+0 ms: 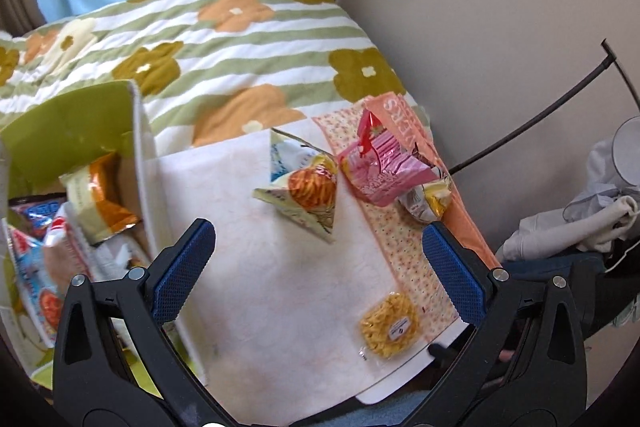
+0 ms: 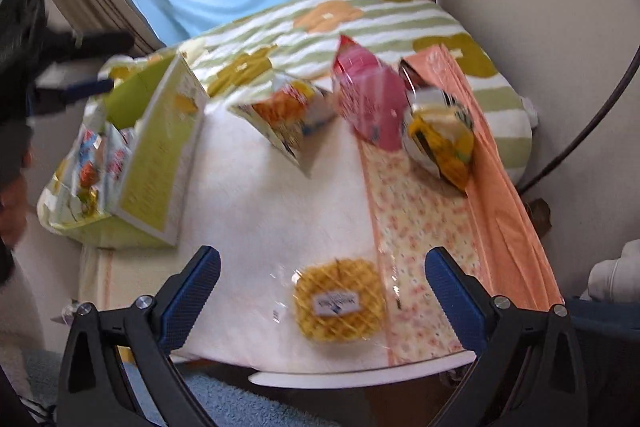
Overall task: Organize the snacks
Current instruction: 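Grasp a cheese-stick bag with the left tool while the right tool grasps the waffle pack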
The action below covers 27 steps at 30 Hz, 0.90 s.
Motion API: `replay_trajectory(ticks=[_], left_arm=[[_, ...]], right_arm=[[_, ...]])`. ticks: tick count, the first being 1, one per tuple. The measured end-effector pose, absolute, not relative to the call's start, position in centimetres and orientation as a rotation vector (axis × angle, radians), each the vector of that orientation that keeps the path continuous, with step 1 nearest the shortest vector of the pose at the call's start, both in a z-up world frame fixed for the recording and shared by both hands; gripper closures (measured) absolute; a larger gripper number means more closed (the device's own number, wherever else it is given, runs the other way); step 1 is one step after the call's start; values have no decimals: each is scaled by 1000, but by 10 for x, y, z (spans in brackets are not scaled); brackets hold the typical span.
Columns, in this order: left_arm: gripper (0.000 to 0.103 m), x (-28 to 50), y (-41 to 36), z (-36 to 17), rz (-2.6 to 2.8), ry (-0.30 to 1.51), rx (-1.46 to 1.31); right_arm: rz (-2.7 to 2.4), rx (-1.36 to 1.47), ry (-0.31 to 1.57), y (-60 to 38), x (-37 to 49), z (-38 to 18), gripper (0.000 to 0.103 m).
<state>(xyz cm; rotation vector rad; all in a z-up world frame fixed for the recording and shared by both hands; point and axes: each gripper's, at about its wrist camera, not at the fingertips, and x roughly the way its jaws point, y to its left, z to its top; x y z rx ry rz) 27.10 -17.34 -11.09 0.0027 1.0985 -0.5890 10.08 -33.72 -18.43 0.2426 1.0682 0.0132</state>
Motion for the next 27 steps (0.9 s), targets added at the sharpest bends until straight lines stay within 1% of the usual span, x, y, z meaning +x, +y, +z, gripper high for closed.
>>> replay_trajectory(ticks=[6,12,17,21,24,26,27], left_arm=[[0,288,-220,-151,-549,1164,102],[0,317,-255,-190,-537,1219,234],[1,337,-272,-223,-523,1245,307],[1,348,-278,-245,-524,1278,311],[6,355,-281,-255,-527,1290,319],[23,359,-283,-263,-534,1302,329],[26,361,-284,-269,-535,1318,337]], right_arm=[[51,252,1124,-346,93,-218,1],[61,281,1161,-348,95,-238,1],[38,270,1196,-343,101,-254,1],[47,249,1223,-336,106,-265,1],[46,222,1253,-331,110,-272,1],[54,212,1269,-331,113,-278,1],[53,212,1274,-331,115,-282,1]])
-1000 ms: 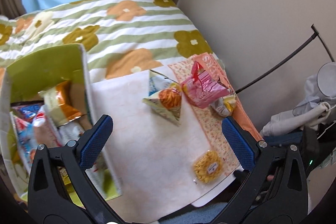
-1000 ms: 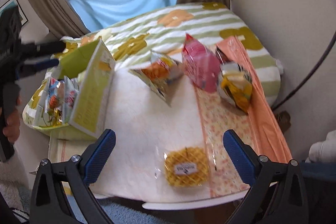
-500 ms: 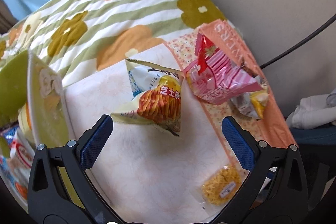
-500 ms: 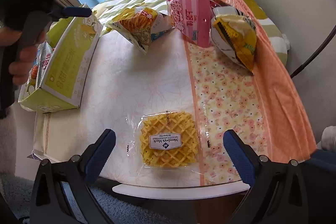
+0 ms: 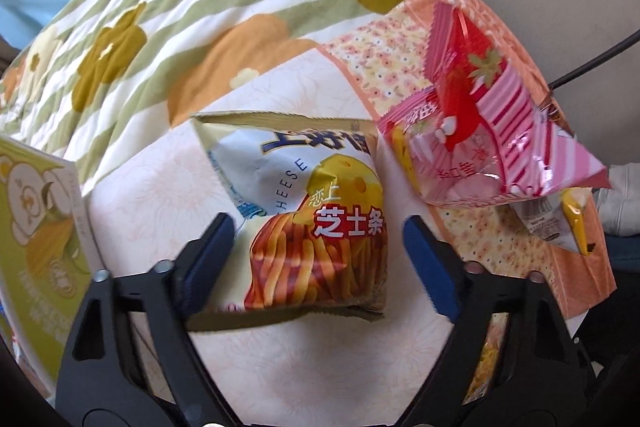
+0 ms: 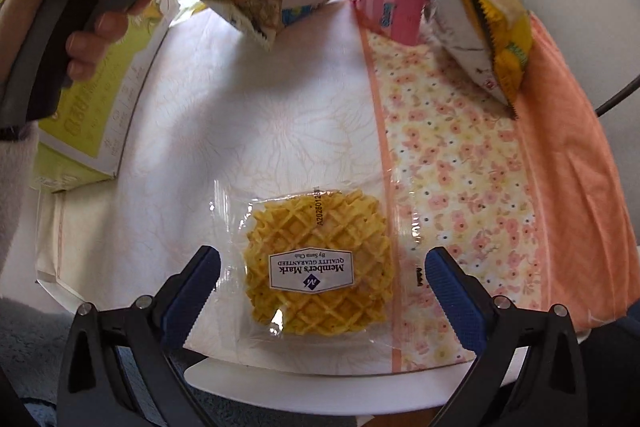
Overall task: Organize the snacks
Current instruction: 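Grasp a cheese-stick bag with the left tool while the right tool grasps the waffle pack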
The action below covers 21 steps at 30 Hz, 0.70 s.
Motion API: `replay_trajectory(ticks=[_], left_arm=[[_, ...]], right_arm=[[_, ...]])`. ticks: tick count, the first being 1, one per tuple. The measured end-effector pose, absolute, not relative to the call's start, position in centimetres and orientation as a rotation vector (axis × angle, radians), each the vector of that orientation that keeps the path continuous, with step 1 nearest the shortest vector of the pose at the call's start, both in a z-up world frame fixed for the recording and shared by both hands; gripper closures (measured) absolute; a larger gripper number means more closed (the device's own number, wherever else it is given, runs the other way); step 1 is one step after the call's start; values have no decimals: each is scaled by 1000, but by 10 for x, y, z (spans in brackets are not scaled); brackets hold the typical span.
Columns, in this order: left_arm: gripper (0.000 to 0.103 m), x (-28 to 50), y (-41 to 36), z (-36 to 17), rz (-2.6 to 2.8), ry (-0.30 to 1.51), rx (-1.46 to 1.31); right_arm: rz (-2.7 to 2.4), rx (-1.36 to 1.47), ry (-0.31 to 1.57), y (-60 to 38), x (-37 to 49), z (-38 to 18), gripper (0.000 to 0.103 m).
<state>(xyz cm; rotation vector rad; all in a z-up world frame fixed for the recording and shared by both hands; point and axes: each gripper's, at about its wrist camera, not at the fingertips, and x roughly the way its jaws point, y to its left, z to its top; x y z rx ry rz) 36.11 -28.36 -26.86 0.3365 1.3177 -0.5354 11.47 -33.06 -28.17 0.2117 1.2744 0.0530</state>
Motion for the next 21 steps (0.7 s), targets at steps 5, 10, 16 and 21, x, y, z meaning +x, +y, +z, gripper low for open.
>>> replay_trajectory(ticks=[5,10,16,21], left_arm=[[41,365,-282,-284,-536,1332,370],[45,368,-279,-285,-550,1327,351],[50,365,-278,-283,-555,1320,349],[51,355,-272,-281,-564,1324,331]], right_arm=[[52,207,1301,-326,121,-297,1],[41,167,1295,-319,122,-300,1],[36,183,1285,-319,121,-304,1],[38,172,1271,-313,117,-303,0]])
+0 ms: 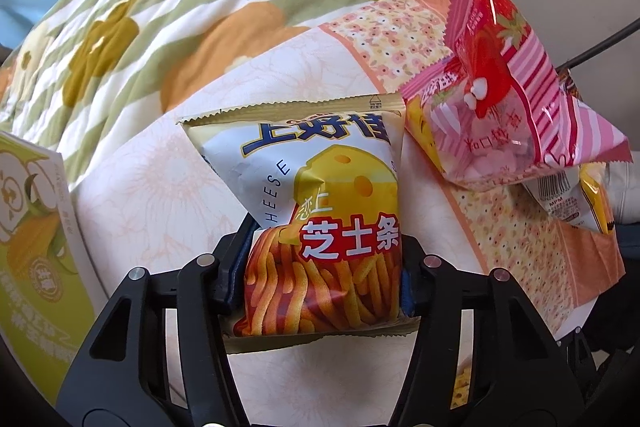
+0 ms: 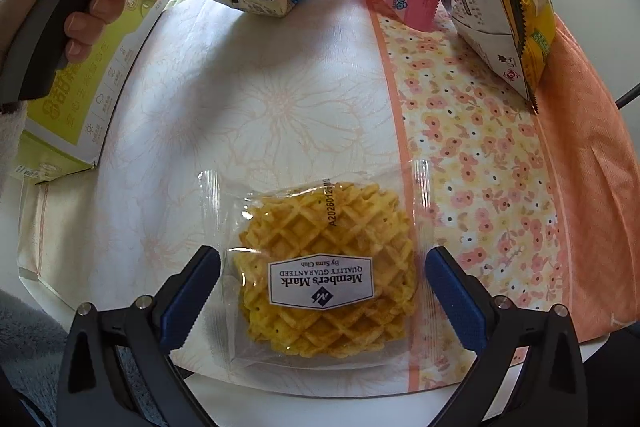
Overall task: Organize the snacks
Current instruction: 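Grasp a cheese-stick bag with the left tool while the right tool grasps the waffle pack, then carry both snacks over the box and release them inside with both tools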
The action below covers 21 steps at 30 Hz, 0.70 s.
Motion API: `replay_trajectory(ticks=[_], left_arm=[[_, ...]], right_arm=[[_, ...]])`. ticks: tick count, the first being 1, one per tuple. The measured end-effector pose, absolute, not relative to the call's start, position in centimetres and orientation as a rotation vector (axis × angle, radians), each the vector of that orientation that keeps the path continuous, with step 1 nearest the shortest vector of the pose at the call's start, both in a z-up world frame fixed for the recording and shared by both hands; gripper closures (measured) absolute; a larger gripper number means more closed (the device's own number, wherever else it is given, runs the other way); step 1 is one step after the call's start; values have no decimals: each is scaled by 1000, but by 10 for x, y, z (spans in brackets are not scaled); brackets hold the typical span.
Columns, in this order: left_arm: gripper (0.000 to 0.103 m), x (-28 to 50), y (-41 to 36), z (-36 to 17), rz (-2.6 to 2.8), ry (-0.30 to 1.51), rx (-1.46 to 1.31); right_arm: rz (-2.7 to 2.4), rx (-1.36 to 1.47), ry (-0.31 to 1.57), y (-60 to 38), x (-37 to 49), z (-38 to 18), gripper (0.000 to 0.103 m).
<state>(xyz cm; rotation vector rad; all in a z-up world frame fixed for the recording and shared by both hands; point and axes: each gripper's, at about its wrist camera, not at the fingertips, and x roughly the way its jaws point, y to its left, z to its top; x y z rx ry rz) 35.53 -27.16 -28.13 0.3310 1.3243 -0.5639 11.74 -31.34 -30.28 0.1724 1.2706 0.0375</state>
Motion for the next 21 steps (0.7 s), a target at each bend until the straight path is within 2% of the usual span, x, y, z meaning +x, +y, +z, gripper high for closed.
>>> replay_trajectory(ticks=[10,17,21], left_arm=[[51,331,-255,-280,-552,1343,311],[52,315,-244,-278,-541,1348,298],[52,308,-239,-273,-535,1343,285]], right_arm=[[17,137,1249,-289,118,-315,2],[-7,150,1204,-287,99,-311,25],[2,165,1187,-288,93,-309,31]])
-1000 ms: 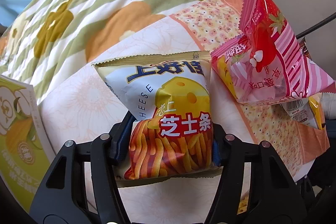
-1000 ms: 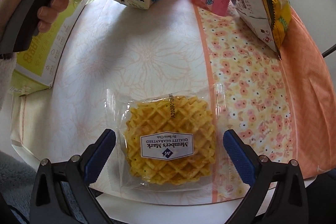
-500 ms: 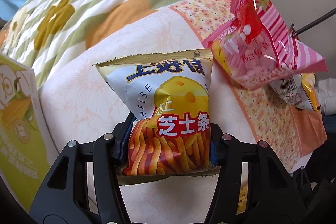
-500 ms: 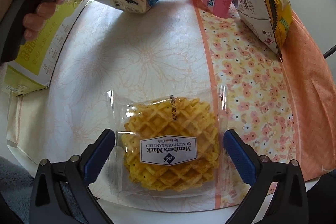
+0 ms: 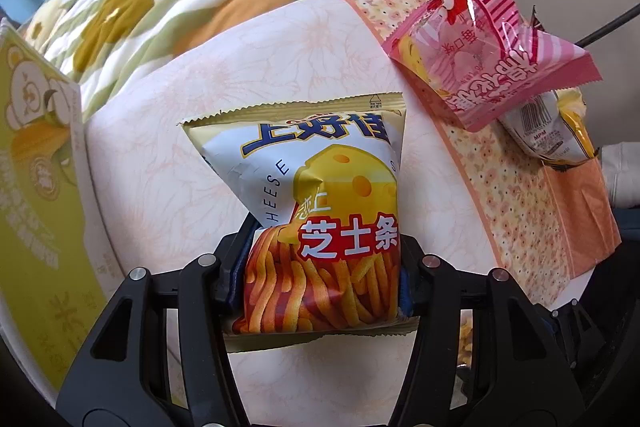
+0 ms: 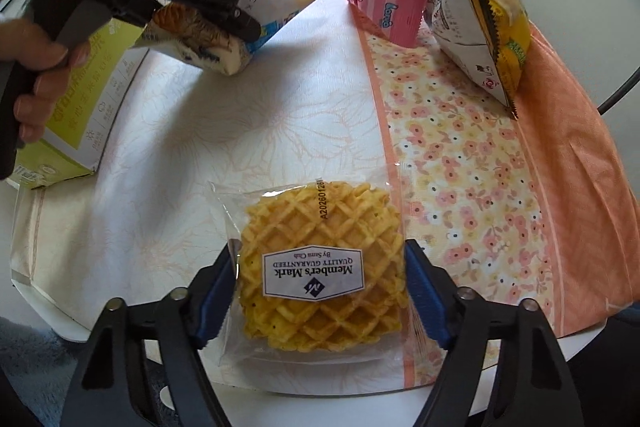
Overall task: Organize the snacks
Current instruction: 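Carry both snacks over the box and release them inside with both tools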
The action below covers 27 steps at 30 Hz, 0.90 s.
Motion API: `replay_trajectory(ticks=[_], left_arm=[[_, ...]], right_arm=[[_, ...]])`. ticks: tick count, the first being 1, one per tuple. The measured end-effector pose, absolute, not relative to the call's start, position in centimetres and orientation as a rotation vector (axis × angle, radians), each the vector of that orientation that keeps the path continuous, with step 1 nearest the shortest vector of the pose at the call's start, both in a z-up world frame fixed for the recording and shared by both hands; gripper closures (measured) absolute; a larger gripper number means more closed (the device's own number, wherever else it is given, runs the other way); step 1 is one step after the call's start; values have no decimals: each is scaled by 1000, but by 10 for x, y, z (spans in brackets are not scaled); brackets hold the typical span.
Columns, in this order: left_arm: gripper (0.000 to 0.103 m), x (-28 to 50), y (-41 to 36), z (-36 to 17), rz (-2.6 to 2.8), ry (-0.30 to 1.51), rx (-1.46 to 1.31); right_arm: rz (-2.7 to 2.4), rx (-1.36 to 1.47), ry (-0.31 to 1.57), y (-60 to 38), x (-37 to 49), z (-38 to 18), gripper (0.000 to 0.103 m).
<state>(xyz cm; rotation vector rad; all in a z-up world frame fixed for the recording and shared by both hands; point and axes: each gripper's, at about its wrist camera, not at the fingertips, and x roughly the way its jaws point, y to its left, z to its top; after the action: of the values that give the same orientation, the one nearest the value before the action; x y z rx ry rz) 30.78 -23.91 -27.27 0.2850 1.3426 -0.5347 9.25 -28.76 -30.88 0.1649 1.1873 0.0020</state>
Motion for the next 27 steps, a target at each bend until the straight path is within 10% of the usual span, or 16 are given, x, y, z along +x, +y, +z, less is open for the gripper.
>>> replay_trajectory(ticks=[27], left_arm=[[52,282,-91,-62,-431,1006,-33]], right_arm=[[197,130,959,-285,163,-147,33]])
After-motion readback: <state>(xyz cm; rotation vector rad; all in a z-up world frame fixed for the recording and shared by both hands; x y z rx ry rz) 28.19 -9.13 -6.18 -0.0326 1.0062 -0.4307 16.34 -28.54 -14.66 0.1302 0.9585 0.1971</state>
